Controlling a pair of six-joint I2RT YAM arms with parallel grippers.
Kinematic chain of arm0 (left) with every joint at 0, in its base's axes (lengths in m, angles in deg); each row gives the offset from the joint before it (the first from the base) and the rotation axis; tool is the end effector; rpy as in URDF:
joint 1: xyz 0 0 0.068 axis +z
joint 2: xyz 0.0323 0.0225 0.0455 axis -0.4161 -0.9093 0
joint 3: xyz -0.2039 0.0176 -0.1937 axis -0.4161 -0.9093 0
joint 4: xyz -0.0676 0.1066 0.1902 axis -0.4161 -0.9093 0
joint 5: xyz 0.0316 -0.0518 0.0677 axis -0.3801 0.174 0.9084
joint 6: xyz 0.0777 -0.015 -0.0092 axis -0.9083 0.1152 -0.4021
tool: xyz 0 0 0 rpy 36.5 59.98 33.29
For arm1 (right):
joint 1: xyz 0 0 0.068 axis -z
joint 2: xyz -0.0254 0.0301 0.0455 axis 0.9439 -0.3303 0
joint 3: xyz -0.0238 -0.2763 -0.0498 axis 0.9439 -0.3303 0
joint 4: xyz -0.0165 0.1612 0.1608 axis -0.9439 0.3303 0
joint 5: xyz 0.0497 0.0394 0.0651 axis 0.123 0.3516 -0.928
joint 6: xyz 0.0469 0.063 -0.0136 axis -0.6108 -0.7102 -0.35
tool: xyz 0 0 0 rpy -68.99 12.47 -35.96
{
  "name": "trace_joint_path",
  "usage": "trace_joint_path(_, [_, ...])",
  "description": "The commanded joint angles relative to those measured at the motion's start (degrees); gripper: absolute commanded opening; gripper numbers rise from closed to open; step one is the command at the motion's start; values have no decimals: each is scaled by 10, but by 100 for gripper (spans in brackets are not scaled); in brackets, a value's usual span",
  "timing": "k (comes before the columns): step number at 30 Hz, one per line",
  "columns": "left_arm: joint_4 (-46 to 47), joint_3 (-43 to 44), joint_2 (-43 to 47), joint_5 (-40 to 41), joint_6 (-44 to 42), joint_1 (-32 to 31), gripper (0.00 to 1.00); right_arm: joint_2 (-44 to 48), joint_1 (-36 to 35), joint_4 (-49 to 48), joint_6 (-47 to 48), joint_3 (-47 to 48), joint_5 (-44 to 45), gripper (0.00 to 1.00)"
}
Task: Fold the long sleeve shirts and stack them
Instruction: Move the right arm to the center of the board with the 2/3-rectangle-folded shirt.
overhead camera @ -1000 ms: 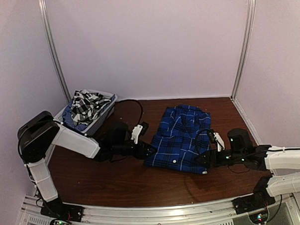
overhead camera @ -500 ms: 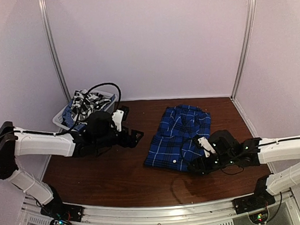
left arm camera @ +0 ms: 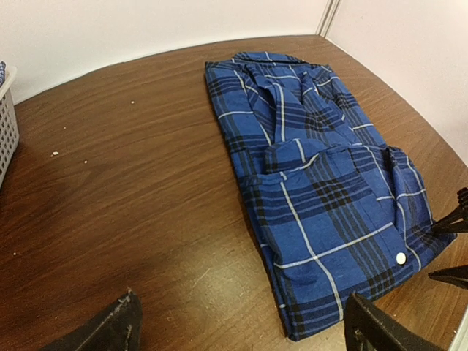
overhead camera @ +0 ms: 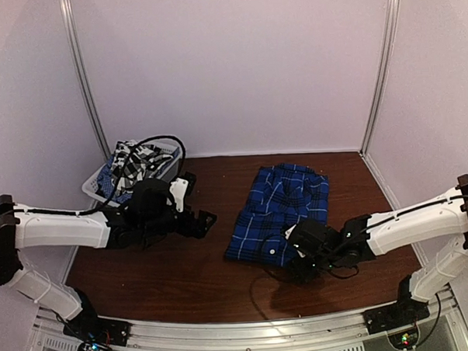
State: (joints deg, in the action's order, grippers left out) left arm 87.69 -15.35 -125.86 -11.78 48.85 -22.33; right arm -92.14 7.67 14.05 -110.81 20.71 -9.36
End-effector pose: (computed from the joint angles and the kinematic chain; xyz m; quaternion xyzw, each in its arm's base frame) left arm 0.2100 -0.2176 0.2326 0.1626 0.8449 -0.2653 0.4351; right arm 0.1210 0.2102 0.1692 -0.2853 0.9267 0.0956 0.2250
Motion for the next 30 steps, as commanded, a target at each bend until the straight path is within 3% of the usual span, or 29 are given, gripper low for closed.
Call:
trace_joint_path(1, [13, -8, 22, -3, -16, 3, 98, -33, -9, 44, 11, 36, 67, 68])
trace_joint_path(15, [-11, -12, 40, -5, -52, 3, 98, -119, -31, 85, 38, 82, 98, 48])
trace_joint_path(23, [26, -40, 78, -78, -102, 3, 98, -125, -50, 79, 50, 84, 82, 15])
trace_joint_path(28, [83, -94, 123, -130, -157, 1, 98, -87, -87, 44, 73, 67, 30, 1])
trace_joint_path(30, [108, -114, 130, -146, -169, -6, 97, -70, -97, 32, 82, 58, 2, 0])
